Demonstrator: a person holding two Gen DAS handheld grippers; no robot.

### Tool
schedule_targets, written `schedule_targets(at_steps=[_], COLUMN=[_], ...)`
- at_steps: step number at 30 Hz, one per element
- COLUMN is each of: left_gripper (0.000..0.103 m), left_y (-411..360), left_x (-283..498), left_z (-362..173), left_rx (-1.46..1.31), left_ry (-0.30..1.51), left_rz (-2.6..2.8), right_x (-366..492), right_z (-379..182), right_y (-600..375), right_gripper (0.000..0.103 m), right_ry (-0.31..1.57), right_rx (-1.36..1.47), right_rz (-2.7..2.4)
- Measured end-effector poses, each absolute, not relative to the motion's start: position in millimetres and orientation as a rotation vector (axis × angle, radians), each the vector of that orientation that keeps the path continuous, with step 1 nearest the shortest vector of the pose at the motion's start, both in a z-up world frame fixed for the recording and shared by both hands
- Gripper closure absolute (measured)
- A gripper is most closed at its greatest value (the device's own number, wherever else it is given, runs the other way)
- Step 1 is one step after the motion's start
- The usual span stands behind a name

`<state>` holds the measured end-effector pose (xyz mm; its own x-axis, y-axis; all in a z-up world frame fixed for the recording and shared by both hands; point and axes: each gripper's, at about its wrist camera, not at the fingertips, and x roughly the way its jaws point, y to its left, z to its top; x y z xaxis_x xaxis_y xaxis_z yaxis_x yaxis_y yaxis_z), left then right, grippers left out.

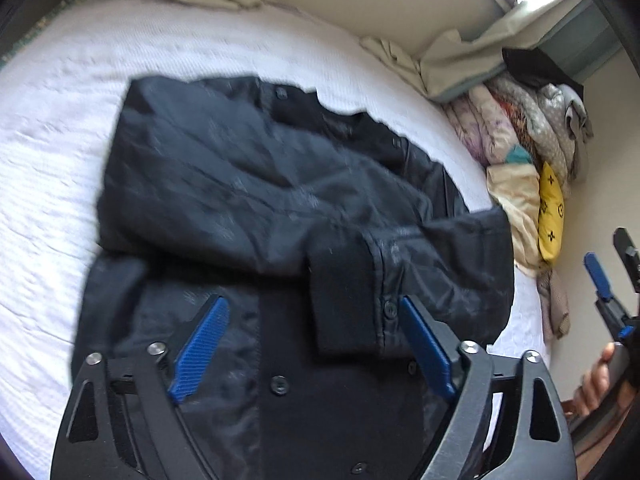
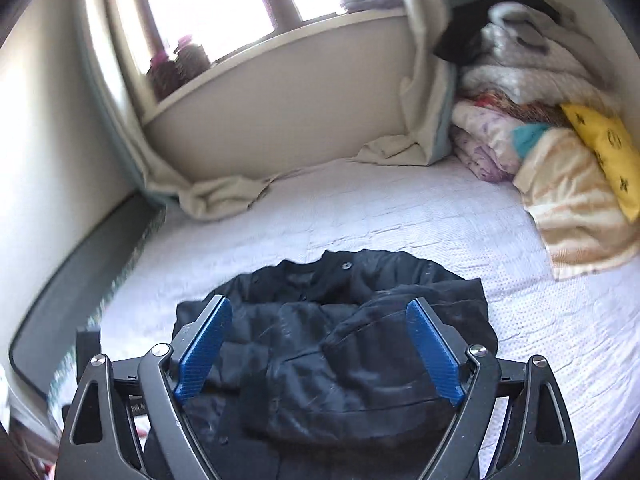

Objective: Fold large clothes
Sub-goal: 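Grasp the ribbed cuff lying on the coat with the left gripper, then hold the ribbed cuff with the left gripper while the right gripper grasps the coat body edge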

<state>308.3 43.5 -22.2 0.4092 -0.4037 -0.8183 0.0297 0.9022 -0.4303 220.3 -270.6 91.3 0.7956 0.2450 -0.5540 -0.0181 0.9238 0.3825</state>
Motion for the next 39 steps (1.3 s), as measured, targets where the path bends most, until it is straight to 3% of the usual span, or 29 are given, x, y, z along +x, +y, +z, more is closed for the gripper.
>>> schedule_targets(at_steps=[5, 12, 13, 15, 16, 17, 19, 30, 39], left_gripper=[0.024, 0.03, 0.035, 0.055, 0.077, 0.089, 0.093, 0.095, 0.098], left_y=[31.8, 23.1, 22.2, 19.8, 17.8, 16.5, 15.3, 69.8, 131.8], left_x=[318.5, 330.8, 332.2, 334.1, 335.7, 336.4, 336.0, 308.6, 312.2], left_z=[-55.1, -89.7, -92.0, -93.1, -93.6, -93.9, -91.4, 5.2, -34.6], left_rx=[-0.42, -0.513, -0.523, -0.522, -0.526, -0.525, -0.526, -0.44, -0.442], left_ry=[1.211, 1.286, 1.286, 1.282, 1.284, 1.288, 1.278, 1.037, 1.127], left_rz=[-0.307, -0.321, -0.32, -0.333, -0.351, -0.356, -0.362, -0.317, -0.104], right_x=[241.6, 246.9, 245.4, 246.7, 248.2, 249.5, 249.7, 239.5, 248.0], right_z=[46.2, 36.4, 34.5, 31.4, 29.8, 28.3, 26.3, 27.2, 19.1], right_y=[-299.9, -342.7, -345.7, -348.4, -348.9, -349.3, -350.9, -362.6, -345.6], right_gripper=[0.015, 0.015, 0.015, 0.015, 0.015, 0.015, 0.015, 0.015, 0.015], right_ry=[0.775, 0.766, 0.768, 0.781, 0.786, 0.791, 0.8, 0.786, 0.834], right_rx=[0.44, 0.609, 0.617, 0.628, 0.627, 0.624, 0.615, 0.6, 0.532], right_rz=[0.065, 0.015, 0.015, 0.018, 0.016, 0.011, 0.001, -0.065, -0.076])
